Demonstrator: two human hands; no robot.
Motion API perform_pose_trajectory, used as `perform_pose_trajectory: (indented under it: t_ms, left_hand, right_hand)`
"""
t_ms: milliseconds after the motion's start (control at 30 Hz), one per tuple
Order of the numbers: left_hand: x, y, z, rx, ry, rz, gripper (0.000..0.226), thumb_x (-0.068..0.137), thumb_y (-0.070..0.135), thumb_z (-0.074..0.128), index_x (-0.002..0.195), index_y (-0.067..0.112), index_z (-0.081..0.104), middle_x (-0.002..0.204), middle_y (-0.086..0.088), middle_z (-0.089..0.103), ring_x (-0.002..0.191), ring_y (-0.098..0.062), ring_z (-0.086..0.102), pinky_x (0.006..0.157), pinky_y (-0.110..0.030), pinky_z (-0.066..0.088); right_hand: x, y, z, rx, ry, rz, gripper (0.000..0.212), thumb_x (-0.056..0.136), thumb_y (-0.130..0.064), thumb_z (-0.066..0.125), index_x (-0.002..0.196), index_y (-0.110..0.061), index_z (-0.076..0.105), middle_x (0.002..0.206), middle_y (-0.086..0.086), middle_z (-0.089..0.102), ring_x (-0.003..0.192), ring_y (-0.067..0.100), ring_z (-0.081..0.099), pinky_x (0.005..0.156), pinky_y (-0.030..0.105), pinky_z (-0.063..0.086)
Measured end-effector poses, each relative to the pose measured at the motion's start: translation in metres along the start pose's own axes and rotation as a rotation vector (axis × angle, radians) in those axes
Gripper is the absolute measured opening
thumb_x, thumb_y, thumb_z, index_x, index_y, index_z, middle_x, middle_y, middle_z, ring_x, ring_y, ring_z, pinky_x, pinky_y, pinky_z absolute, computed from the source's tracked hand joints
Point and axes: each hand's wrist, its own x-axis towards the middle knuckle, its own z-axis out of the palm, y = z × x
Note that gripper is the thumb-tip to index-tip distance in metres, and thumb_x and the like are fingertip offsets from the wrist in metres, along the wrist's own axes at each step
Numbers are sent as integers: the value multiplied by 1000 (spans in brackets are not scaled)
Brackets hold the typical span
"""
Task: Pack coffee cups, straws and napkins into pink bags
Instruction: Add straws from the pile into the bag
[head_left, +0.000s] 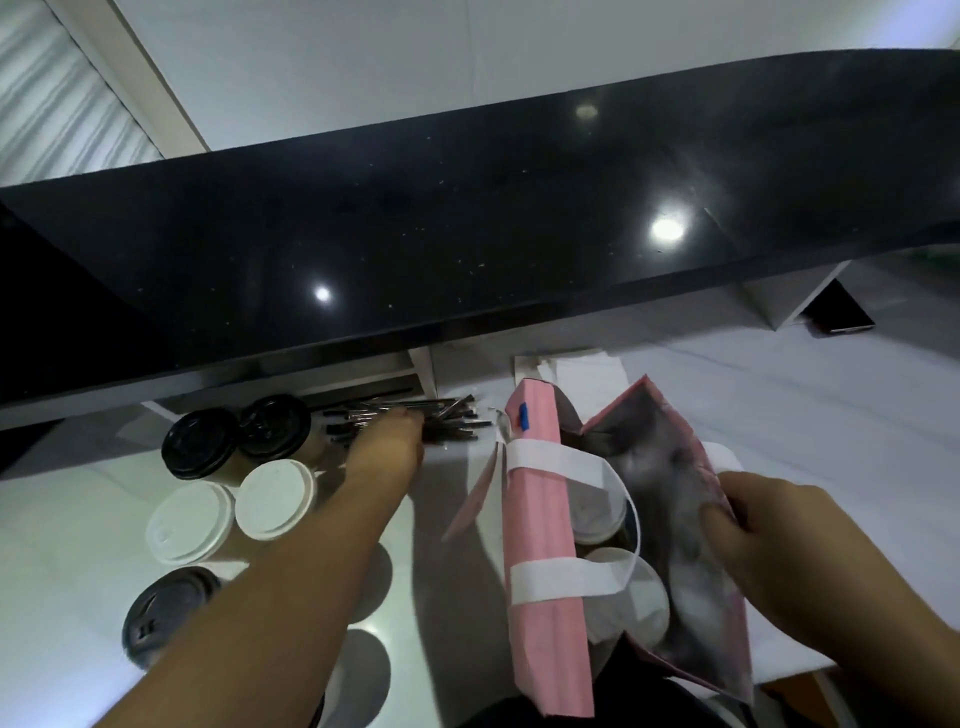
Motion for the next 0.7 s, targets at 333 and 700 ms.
perform_pose_trajectory:
  t_ms: [333, 700]
  left_hand:
    - [9, -2, 22, 105, 84, 36, 29, 93, 5, 50, 118, 14, 61, 122, -11, 66, 113, -33, 62, 88, -38, 49]
    - [7, -9, 28, 154, 107, 103, 26, 93, 12, 50, 113, 24, 63, 119, -3, 64, 116, -28, 58, 95, -40, 41]
  right_hand:
    - [3, -3, 4, 12, 23, 53, 40, 97, -37, 47, 64, -15, 52, 54, 1, 59, 55, 23, 56, 54, 44, 47]
    - [5, 0, 6, 45, 3, 58, 40, 98, -35, 47, 64, -14, 51, 58, 3, 61, 53, 23, 54, 50, 35, 39]
